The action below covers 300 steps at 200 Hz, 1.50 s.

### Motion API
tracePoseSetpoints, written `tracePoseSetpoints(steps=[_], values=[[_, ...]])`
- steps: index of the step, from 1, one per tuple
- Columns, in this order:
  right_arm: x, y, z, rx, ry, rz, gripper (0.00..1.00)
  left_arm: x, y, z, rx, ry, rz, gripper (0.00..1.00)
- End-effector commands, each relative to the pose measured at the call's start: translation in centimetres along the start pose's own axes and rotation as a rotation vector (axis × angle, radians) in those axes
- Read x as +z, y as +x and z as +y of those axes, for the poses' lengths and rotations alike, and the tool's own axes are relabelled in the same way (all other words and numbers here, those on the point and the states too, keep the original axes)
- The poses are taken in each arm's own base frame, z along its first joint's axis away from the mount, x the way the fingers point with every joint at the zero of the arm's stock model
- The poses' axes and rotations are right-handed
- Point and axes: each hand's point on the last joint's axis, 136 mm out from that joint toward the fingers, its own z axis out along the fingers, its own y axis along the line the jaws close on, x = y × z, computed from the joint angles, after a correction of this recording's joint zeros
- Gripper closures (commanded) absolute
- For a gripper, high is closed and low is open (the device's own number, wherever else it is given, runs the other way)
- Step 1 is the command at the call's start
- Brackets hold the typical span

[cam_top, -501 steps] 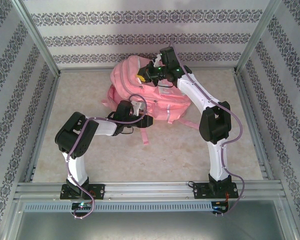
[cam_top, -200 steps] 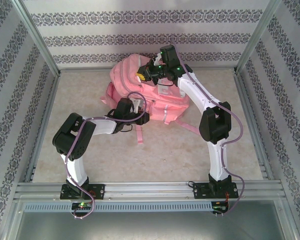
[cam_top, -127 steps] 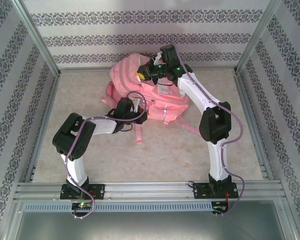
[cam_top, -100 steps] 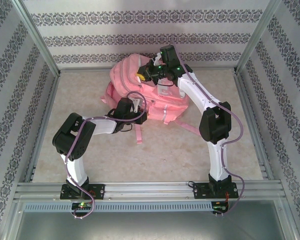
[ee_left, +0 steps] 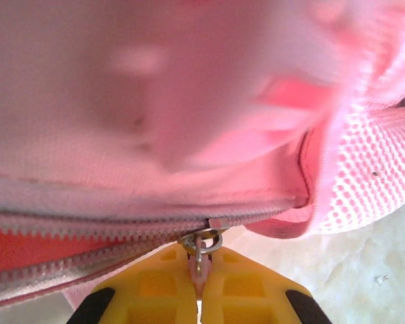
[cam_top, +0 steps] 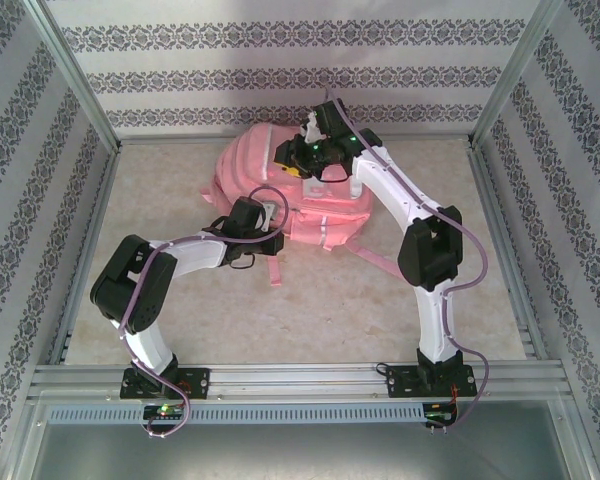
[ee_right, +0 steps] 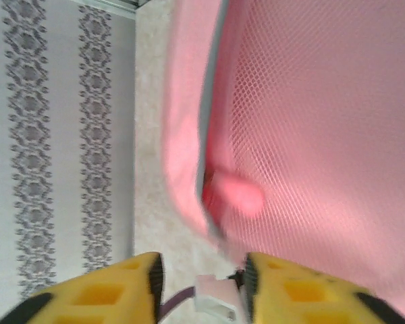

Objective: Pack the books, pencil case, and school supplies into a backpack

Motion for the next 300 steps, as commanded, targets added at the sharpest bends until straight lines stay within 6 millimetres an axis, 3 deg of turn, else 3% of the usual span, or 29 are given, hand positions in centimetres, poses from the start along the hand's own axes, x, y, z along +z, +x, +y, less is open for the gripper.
tracePoseSetpoints(steps=[1,29,54,65,94,108,130,155,235,251,300], values=[[-3.0,-0.1,0.0,-0.110,0.111,-0.085,0.53,-1.2,-0.4,0.4,-0.039,-0.034,-0.003,1.00],[-6.7,-0.5,-0.5,-0.155,0.228,-0.215,0.43,-1.2,0.2,0.1,-0.065,-0.015,0.021,1.00],[-9.7,0.7,-1.8,-0.050,0.239,-0.336,0.47,-1.6,-0.2,-0.6,-0.070,0.003,0.040,1.00],[-9.8,2.2,-3.4,0.051,0.237,-0.343,0.53,-1.8,-0.5,-1.0,-0.067,0.009,0.048,1.00],[-7.5,7.7,-8.7,0.325,0.201,-0.326,0.63,-1.7,-0.8,-0.9,-0.054,-0.010,0.072,1.00],[-5.8,10.0,-10.5,0.421,0.174,-0.300,0.59,-1.6,-0.8,-0.8,-0.046,-0.017,0.081,1.00],[-3.4,11.7,-11.5,0.508,0.134,-0.277,0.49,-1.3,-0.9,-0.8,-0.042,-0.023,0.091,1.00],[-1.4,12.0,-12.3,0.569,0.133,-0.268,0.33,-1.0,-0.9,-0.8,-0.040,-0.021,0.102,1.00],[1.0,10.4,-15.9,0.672,0.152,-0.393,0.32,-0.9,-1.0,-1.1,-0.051,-0.006,0.105,1.00],[1.6,10.7,-16.8,0.684,0.179,-0.394,0.37,-0.9,-0.9,-0.9,-0.051,-0.009,0.110,1.00],[0.8,11.2,-19.8,0.665,0.328,-0.439,0.73,-0.5,-0.2,-0.2,-0.054,-0.035,0.122,1.00]])
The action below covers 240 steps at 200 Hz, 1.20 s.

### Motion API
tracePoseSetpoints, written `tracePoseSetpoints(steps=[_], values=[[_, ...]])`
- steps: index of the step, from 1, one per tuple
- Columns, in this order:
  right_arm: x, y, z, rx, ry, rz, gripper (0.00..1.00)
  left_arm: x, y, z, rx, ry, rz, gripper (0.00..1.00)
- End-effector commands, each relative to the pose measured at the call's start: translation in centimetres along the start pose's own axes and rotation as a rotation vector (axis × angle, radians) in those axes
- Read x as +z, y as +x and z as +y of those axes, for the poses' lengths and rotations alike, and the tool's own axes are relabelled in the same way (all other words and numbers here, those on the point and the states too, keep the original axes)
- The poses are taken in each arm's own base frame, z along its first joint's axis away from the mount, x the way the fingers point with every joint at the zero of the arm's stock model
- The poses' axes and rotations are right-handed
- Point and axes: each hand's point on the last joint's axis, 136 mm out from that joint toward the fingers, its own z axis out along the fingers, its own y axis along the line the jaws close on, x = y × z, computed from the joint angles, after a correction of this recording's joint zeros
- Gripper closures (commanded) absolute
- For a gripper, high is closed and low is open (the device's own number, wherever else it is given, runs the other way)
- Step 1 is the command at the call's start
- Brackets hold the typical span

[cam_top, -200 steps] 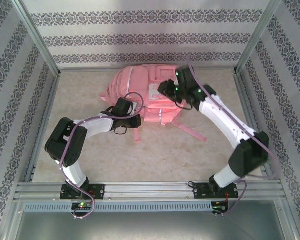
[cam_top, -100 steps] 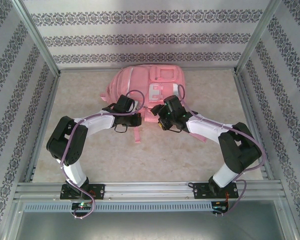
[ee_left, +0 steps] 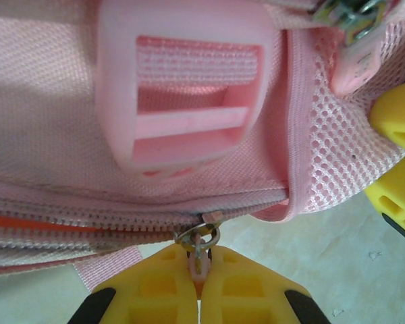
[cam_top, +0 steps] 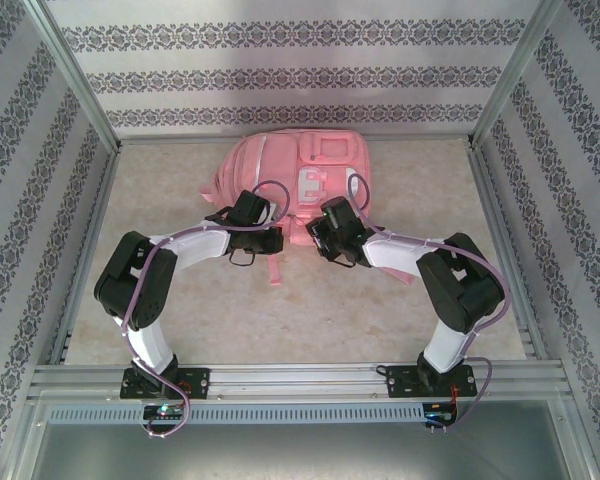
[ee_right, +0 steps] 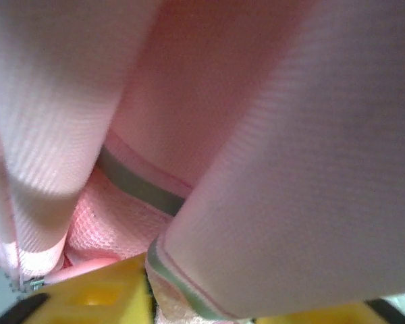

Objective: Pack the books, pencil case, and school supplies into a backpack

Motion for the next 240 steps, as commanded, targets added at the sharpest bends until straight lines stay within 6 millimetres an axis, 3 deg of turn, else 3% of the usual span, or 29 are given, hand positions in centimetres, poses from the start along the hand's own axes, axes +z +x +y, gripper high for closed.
tracePoseSetpoints(steps=[1,24,40,68,163,240], values=[[0.3,-2.0,-1.5,-0.017,0.068,-0.105,0.74,-0.3,-1.0,0.0,0.019,-0.002,-0.022,1.00],[0.2,-2.8,-2.2,-0.025,0.094,-0.130,0.90,-0.3,-0.8,0.4,0.027,-0.031,-0.015,1.00],[0.2,-3.2,-2.6,-0.026,0.110,-0.140,0.93,-0.6,-0.9,0.9,0.034,-0.057,-0.015,1.00],[0.2,-4.0,-3.6,-0.013,0.128,-0.145,0.95,-1.1,-1.0,1.2,0.043,-0.082,-0.014,1.00],[-0.7,-6.3,-4.0,-0.001,0.137,-0.187,0.96,-1.7,-1.1,2.4,0.008,-0.092,-0.007,1.00],[-1.7,-9.3,-4.6,0.009,0.155,-0.222,0.96,-2.2,-1.3,2.8,-0.003,-0.094,-0.011,1.00]])
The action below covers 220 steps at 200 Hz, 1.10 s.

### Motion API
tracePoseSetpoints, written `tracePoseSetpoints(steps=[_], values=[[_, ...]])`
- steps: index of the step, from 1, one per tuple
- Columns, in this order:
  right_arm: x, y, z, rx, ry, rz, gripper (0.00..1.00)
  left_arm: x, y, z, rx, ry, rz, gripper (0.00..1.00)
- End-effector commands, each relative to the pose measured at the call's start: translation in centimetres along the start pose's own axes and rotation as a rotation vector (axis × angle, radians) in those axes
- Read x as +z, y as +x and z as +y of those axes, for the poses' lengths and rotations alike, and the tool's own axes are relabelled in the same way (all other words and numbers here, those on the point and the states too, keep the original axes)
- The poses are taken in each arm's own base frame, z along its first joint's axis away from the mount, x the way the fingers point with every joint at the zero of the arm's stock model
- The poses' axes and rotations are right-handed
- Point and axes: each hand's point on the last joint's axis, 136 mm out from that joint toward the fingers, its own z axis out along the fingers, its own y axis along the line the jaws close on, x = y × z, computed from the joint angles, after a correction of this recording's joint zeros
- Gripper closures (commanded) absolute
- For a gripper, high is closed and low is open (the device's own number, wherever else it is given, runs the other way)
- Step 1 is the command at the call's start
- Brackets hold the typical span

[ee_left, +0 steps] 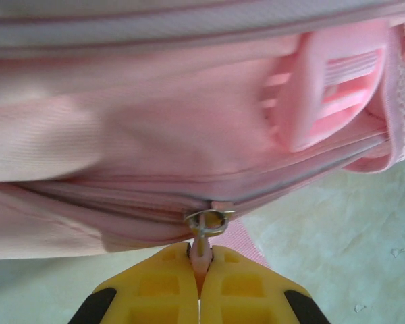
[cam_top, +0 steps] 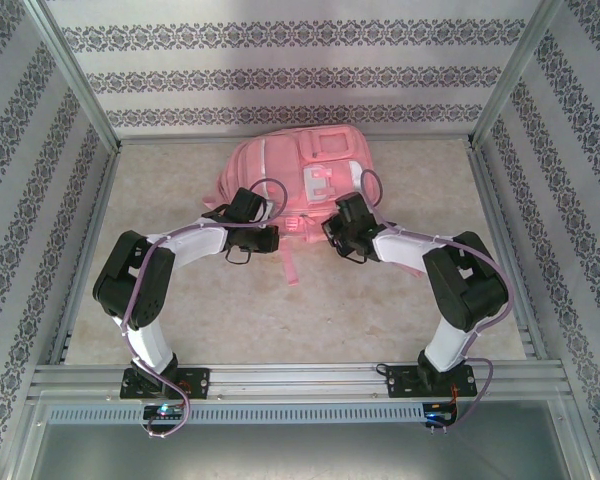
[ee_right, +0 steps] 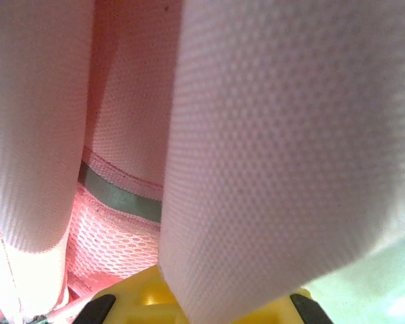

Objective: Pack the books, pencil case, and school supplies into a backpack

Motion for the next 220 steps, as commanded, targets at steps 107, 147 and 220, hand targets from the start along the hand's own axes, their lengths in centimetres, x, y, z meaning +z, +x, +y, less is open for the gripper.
tracePoseSetpoints(steps=[107,147,220], values=[[-3.8,-5.3,-1.1,-0.098,0.078,-0.142,0.66,-1.6,-0.8,-0.3,-0.032,0.046,-0.007,1.00],[-5.4,-1.8,0.0,-0.102,0.006,-0.081,0.56,-1.7,-0.7,-1.9,-0.017,0.082,-0.010,1.00],[-5.6,4.5,0.7,-0.048,-0.099,0.052,0.45,-2.2,0.3,-6.1,0.044,0.135,-0.007,1.00]])
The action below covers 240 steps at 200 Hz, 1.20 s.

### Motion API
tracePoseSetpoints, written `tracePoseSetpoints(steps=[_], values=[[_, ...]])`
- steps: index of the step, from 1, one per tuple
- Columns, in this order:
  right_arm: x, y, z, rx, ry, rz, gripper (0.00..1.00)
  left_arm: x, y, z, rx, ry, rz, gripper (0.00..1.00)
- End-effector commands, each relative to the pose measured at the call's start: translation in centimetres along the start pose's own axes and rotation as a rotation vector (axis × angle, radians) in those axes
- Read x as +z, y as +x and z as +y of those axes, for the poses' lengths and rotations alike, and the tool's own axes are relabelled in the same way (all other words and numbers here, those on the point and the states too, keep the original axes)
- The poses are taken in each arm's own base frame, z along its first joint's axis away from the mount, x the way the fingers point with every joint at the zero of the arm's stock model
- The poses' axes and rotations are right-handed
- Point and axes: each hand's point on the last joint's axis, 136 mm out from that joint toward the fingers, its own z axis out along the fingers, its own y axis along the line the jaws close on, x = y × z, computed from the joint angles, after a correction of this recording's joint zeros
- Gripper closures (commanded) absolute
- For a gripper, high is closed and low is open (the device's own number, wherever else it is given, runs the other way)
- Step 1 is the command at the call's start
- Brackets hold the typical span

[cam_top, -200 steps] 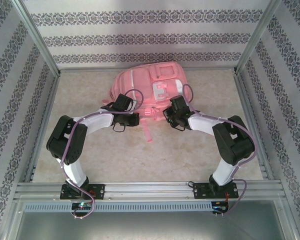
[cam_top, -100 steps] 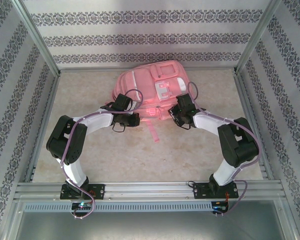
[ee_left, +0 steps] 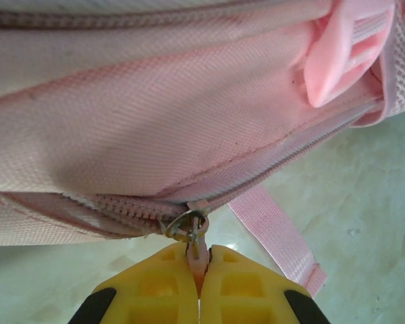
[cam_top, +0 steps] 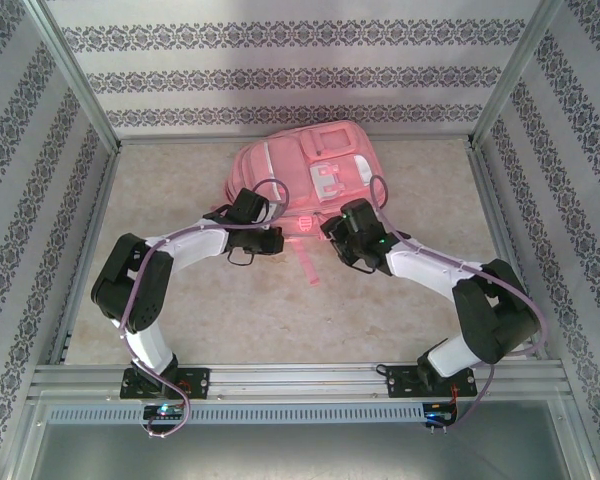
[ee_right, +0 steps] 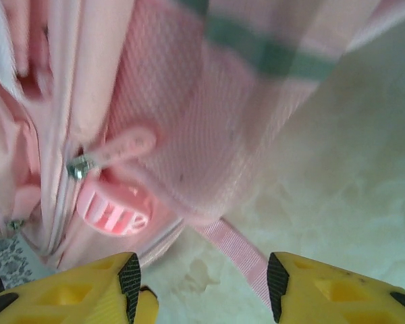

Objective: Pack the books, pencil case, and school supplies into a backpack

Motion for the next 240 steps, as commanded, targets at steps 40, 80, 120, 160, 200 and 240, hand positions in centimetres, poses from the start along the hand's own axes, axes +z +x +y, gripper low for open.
tracePoseSetpoints(steps=[40,80,120,160,200,240], values=[[-0.3,1.7,0.8,0.071,-0.105,0.019,0.43,-1.8,0.1,-5.5,0.058,0.091,-0.042,1.00],[-0.1,2.1,0.7,0.088,-0.141,0.013,0.43,-1.7,1.2,-8.4,0.089,0.138,-0.038,1.00],[0.5,1.9,0.1,0.088,-0.169,-0.009,0.48,-1.1,2.3,-11.1,0.118,0.181,-0.026,1.00],[1.3,1.4,-1.2,0.084,-0.170,-0.025,0.58,-0.6,3.1,-12.7,0.141,0.202,-0.011,1.00],[1.5,0.5,-3.5,0.097,-0.127,-0.058,0.94,-0.2,3.5,-12.1,0.153,0.171,-0.001,1.00],[1.1,-0.6,-4.8,0.078,-0.074,-0.094,1.00,0.0,4.0,-10.9,0.174,0.117,0.017,1.00]])
